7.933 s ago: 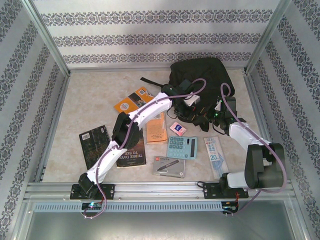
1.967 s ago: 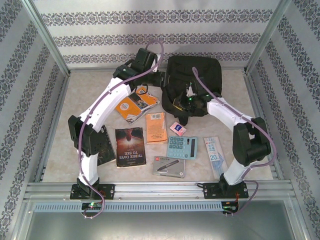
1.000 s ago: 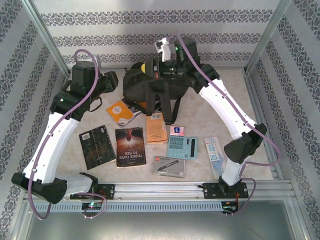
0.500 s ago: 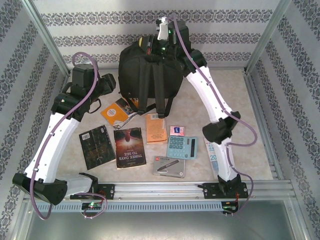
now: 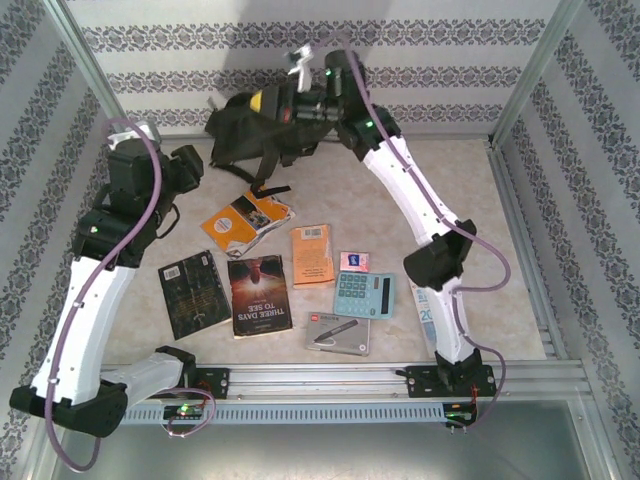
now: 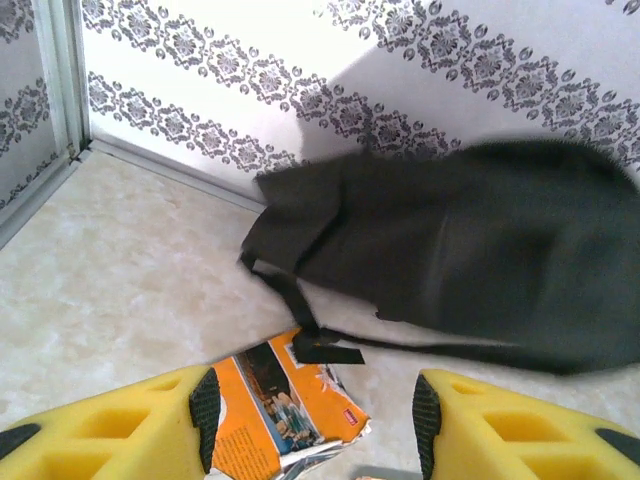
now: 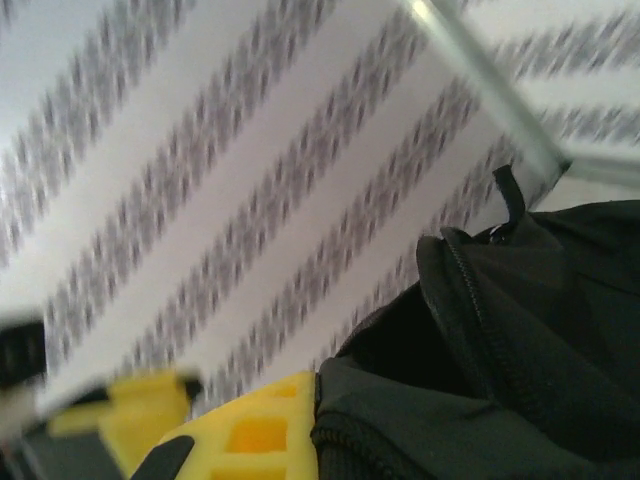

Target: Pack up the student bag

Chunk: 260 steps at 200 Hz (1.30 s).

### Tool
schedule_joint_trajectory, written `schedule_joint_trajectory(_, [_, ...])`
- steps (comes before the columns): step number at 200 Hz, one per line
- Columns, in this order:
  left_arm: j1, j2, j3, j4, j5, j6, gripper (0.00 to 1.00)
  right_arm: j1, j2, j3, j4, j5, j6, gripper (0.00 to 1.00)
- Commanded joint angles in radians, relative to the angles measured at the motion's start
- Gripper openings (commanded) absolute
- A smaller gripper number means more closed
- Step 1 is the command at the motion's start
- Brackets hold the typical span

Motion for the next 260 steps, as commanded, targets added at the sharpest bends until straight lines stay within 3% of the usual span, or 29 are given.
schedule_joint_trajectory(1, [0.01,0.005,-0.024,0.009,0.008,0.028,0.55,0.063,-0.218,-0.442,-0.03,-0.09,-0.246,0.0])
schedule_joint_trajectory(25, [0.01,0.02,-0.042,0.017,0.085,0.035,0.55,0.026,-0.381,-0.842,-0.011,0.063,-0.311,0.0])
schedule_joint_trajectory(49, [0.01,0.089,-0.029,0.009,0.219,0.034,0.56,-0.043,-0.449,-1.044,0.002,0.195,-0.27,0.0])
schedule_joint_trajectory(70, [-0.002,0.2,0.012,-0.033,0.345,0.045,0.55,-0.055,-0.462,-1.122,0.047,0.255,-0.236,0.07])
schedule_joint_trajectory(81, [-0.013,0.245,0.023,-0.056,0.373,0.055,0.54,-0.055,-0.452,-1.142,0.056,0.296,-0.216,0.16])
schedule_joint_trajectory(98, [-0.035,0.279,0.015,-0.049,0.405,0.081,0.54,-0.072,-0.428,-1.161,0.064,0.334,-0.176,0.17])
schedule_joint_trajectory(115, [-0.076,0.331,0.048,-0.076,0.402,0.114,0.55,-0.109,-0.439,-1.235,0.152,0.335,-0.095,0.18])
schedule_joint_trajectory(141, [-0.164,0.457,0.16,-0.165,0.356,0.182,0.55,-0.151,-0.498,-1.349,0.253,0.37,0.013,0.35])
schedule_joint_trajectory(173, [-0.263,0.639,0.325,-0.272,0.267,0.245,0.55,-0.183,-0.518,-1.369,0.265,0.369,0.104,0.65])
schedule_joint_trajectory(191, [-0.283,0.671,0.353,-0.259,0.244,0.242,0.55,-0.209,-0.528,-1.361,0.268,0.383,0.151,0.75])
schedule_joint_trajectory(230, [-0.284,0.73,0.424,-0.262,0.258,0.255,0.55,-0.23,-0.445,-1.228,0.181,0.379,0.134,0.75])
schedule_joint_trajectory(260, [-0.288,0.813,0.498,-0.297,0.289,0.276,0.54,-0.236,-0.359,-1.151,0.15,0.362,0.133,0.62])
